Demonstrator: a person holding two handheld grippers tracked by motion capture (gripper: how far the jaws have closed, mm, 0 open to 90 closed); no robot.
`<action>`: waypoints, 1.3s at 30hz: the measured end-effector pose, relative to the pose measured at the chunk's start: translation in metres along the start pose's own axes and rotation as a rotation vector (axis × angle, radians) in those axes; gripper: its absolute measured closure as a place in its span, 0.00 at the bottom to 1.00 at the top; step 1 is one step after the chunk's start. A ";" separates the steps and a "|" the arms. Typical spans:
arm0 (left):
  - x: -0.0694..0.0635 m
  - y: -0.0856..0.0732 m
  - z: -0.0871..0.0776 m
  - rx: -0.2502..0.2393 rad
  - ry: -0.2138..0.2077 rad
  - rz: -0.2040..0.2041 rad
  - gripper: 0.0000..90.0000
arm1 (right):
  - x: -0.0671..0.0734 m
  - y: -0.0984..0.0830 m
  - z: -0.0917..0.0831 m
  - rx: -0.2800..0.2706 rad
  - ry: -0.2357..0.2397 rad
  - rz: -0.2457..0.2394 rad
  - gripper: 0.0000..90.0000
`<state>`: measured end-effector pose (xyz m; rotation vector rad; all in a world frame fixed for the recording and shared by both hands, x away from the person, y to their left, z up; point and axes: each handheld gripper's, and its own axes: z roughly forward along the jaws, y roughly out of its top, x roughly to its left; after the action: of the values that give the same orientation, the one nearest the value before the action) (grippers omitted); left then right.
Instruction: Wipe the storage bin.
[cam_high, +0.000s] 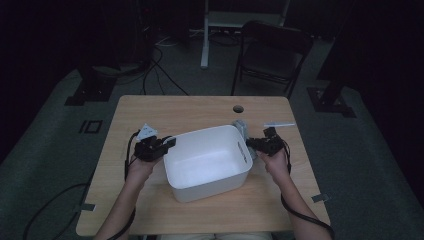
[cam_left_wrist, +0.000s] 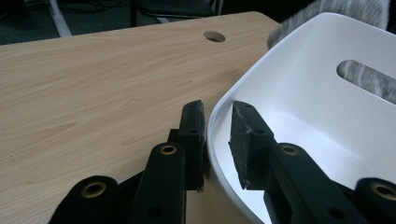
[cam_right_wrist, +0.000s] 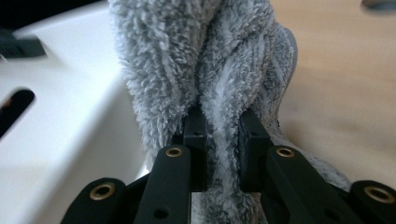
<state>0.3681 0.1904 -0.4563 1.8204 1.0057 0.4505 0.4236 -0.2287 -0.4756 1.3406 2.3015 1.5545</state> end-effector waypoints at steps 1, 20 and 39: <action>0.000 0.000 0.000 0.000 -0.001 0.000 0.83 | 0.002 0.003 -0.002 -0.012 0.000 -0.007 0.86; -0.002 0.001 0.001 0.002 0.016 0.001 0.84 | 0.005 0.015 0.010 0.026 -0.033 -0.046 0.87; -0.002 0.000 0.001 -0.004 0.016 -0.005 0.83 | -0.022 -0.015 0.051 0.145 -0.046 0.038 0.87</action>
<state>0.3680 0.1882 -0.4564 1.8128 1.0194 0.4641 0.4529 -0.2082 -0.5208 1.4431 2.4162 1.3744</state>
